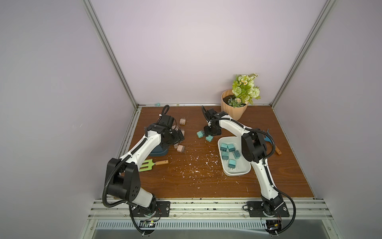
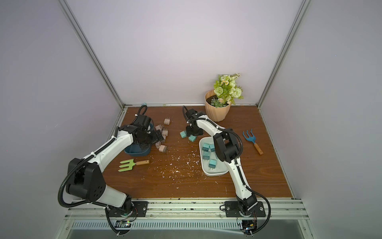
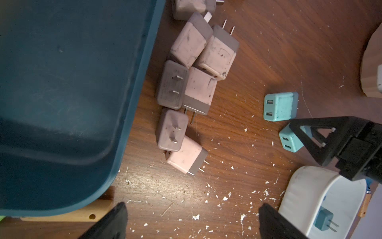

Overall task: Place the plugs by color into the storage box
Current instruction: Pick up the plug from the center of the board.

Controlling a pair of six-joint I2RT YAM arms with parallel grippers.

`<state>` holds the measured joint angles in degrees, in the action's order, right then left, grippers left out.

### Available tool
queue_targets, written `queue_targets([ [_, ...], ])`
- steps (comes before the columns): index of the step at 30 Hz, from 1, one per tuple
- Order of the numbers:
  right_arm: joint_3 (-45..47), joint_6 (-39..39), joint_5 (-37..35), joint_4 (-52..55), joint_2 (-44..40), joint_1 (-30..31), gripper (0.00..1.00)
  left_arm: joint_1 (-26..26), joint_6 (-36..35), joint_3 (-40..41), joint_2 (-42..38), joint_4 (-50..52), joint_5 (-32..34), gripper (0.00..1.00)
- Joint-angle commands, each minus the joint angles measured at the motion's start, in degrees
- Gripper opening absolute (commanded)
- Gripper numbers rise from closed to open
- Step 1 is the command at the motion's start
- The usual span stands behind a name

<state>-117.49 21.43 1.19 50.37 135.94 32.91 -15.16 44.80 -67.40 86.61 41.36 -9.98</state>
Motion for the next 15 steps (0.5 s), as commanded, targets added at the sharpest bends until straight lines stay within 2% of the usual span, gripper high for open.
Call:
queue_targets([
  [1, 2.0, -0.5, -0.9, 1.0, -0.4, -0.1, 0.66, -0.3, -0.1, -0.9, -0.2, 0.7, 0.8, 1.00],
  [6, 5.6, -0.7, 0.5, -0.7, -2.0, 0.0, 0.65, -0.2, -0.5, -0.7, 0.1, 0.7, 0.7, 1.00],
  [11, 6.5, -2.2, 2.1, -1.6, -2.7, 1.6, 0.46, -0.2, -0.7, -0.6, 0.3, 0.6, 0.6, 1.00],
  [15, 6.3, -2.8, 2.1, -1.5, -3.8, 2.6, 0.41, -0.3, -0.7, -0.7, 0.1, 0.6, 0.7, 1.00],
])
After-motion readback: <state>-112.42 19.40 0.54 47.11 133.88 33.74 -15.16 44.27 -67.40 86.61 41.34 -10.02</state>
